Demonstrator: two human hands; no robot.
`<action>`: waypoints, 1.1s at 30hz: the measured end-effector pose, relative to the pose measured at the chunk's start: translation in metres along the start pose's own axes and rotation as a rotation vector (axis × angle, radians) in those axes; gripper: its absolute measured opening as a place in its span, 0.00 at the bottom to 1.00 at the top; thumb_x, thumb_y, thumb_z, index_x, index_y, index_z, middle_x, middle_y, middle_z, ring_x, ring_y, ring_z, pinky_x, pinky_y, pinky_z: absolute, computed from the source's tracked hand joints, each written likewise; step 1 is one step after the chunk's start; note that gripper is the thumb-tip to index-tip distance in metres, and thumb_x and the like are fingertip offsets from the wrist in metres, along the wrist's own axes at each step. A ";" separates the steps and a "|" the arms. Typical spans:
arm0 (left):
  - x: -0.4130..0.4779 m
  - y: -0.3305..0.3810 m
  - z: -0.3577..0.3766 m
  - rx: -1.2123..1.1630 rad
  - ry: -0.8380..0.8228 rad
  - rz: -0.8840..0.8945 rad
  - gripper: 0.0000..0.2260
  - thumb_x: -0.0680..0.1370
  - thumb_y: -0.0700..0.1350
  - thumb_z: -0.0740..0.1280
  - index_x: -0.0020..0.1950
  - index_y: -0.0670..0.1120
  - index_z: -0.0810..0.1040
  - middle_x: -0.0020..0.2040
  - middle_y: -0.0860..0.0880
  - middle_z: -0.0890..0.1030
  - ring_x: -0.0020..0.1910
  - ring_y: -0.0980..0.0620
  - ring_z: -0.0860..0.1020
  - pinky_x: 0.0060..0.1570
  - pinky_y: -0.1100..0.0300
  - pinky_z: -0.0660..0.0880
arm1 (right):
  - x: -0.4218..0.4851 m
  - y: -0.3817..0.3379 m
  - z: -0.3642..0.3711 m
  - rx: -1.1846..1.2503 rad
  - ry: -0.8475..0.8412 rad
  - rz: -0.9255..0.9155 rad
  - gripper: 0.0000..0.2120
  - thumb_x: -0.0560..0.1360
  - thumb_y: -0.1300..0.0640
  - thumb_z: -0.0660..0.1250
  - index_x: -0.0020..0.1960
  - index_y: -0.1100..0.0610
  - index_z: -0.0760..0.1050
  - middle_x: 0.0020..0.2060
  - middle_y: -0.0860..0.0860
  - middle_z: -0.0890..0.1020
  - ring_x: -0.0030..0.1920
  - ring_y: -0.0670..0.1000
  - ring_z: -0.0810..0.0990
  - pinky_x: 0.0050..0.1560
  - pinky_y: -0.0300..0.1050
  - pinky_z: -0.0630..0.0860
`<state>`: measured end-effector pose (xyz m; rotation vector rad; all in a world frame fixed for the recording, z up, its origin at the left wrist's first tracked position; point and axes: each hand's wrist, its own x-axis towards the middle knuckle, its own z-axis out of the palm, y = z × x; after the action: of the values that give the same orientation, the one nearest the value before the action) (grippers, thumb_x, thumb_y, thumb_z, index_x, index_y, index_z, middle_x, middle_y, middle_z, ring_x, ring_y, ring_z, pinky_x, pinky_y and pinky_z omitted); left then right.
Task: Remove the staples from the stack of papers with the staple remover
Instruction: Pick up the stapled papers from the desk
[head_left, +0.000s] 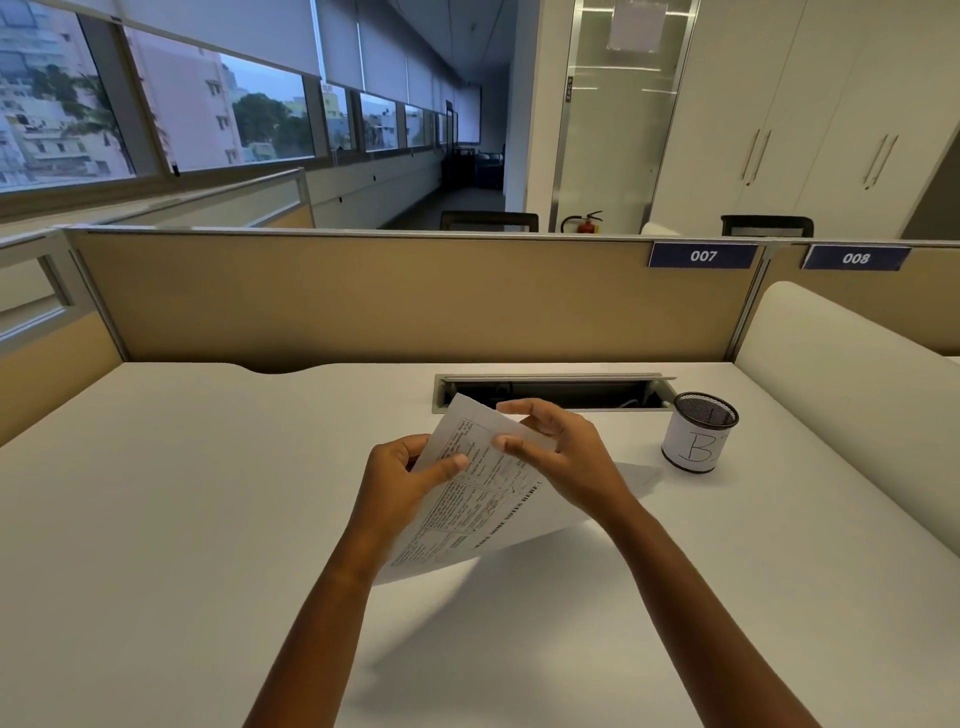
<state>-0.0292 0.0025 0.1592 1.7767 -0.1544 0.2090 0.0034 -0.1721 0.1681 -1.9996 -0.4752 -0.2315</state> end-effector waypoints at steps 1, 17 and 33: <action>0.001 0.003 -0.003 -0.028 -0.003 -0.012 0.04 0.72 0.44 0.67 0.42 0.53 0.80 0.38 0.55 0.83 0.34 0.52 0.81 0.29 0.67 0.75 | 0.001 0.000 -0.004 -0.018 -0.006 0.014 0.15 0.71 0.54 0.69 0.57 0.55 0.74 0.44 0.48 0.80 0.39 0.42 0.79 0.34 0.29 0.77; 0.016 0.014 -0.019 -0.262 -0.004 -0.181 0.06 0.73 0.45 0.65 0.46 0.46 0.80 0.41 0.47 0.84 0.37 0.48 0.83 0.31 0.59 0.78 | 0.009 -0.011 -0.028 -0.096 0.121 0.029 0.07 0.68 0.56 0.72 0.46 0.55 0.81 0.39 0.44 0.81 0.41 0.39 0.79 0.39 0.31 0.74; 0.018 0.014 -0.013 -0.329 0.395 -0.103 0.03 0.73 0.44 0.66 0.42 0.47 0.78 0.39 0.49 0.81 0.36 0.51 0.81 0.27 0.65 0.78 | 0.002 0.020 -0.046 -0.267 0.477 0.049 0.09 0.71 0.67 0.67 0.51 0.62 0.78 0.50 0.58 0.82 0.48 0.55 0.79 0.53 0.47 0.73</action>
<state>-0.0150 0.0122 0.1791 1.3822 0.1778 0.4300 0.0161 -0.2201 0.1735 -2.1180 -0.0925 -0.7529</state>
